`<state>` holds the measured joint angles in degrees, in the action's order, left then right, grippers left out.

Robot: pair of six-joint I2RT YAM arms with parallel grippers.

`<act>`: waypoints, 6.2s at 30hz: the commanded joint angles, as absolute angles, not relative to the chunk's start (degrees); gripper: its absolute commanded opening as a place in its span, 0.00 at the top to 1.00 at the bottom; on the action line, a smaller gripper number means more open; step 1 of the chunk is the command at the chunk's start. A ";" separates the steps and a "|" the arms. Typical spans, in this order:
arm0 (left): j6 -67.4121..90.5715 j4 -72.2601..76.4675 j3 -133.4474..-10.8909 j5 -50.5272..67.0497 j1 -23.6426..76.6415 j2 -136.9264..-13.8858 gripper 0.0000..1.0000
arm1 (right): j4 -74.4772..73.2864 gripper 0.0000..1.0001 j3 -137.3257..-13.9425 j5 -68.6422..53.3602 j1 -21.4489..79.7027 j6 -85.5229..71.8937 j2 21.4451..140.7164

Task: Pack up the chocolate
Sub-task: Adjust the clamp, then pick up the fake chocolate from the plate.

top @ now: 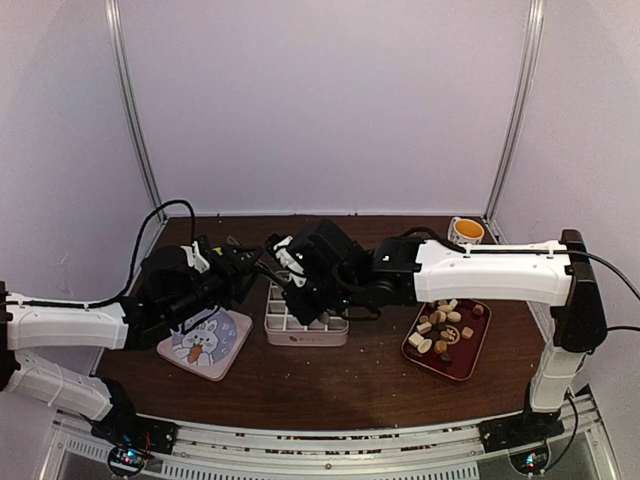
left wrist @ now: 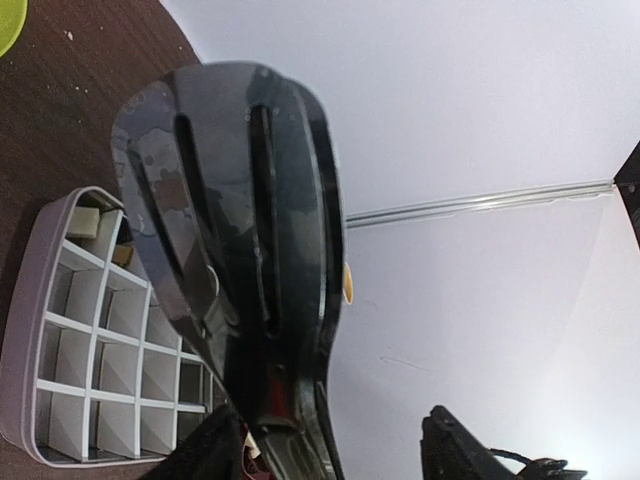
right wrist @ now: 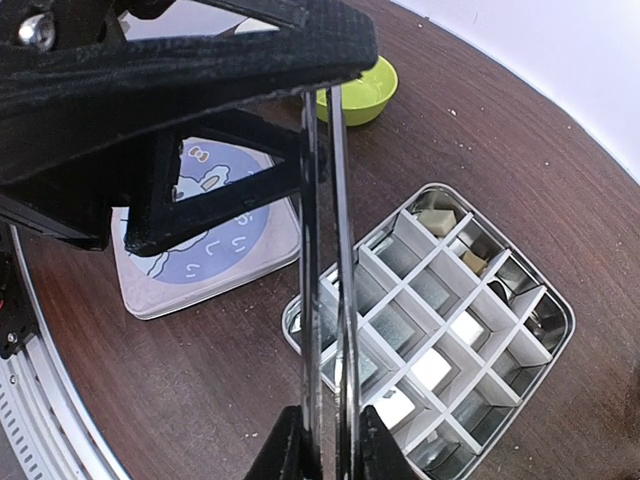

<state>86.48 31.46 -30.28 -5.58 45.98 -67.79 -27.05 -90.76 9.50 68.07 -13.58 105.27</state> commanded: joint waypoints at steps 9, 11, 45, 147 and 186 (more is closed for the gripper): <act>77.83 17.11 -27.98 -15.15 46.14 -55.35 0.24 | -31.66 0.85 -88.87 16.07 65.88 -18.29 98.02; 73.96 13.57 -27.74 -17.14 46.18 -52.42 0.23 | -33.52 0.84 -87.13 16.38 65.21 -19.90 95.92; 6.62 29.00 -33.32 -23.15 46.06 -64.47 0.10 | -75.54 0.70 -55.37 12.81 61.59 -50.41 52.73; 5.39 39.40 -25.31 -12.57 46.06 -65.39 0.08 | -78.68 0.65 -52.60 2.10 61.57 -57.80 52.82; 5.05 39.19 -25.40 -11.95 46.05 -65.33 0.08 | -74.65 0.74 -51.33 4.09 61.16 -54.40 57.78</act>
<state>5.85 37.54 -24.32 -12.73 45.98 -65.34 -74.67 -48.58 1.83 61.54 -55.27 57.89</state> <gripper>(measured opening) 0.922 0.263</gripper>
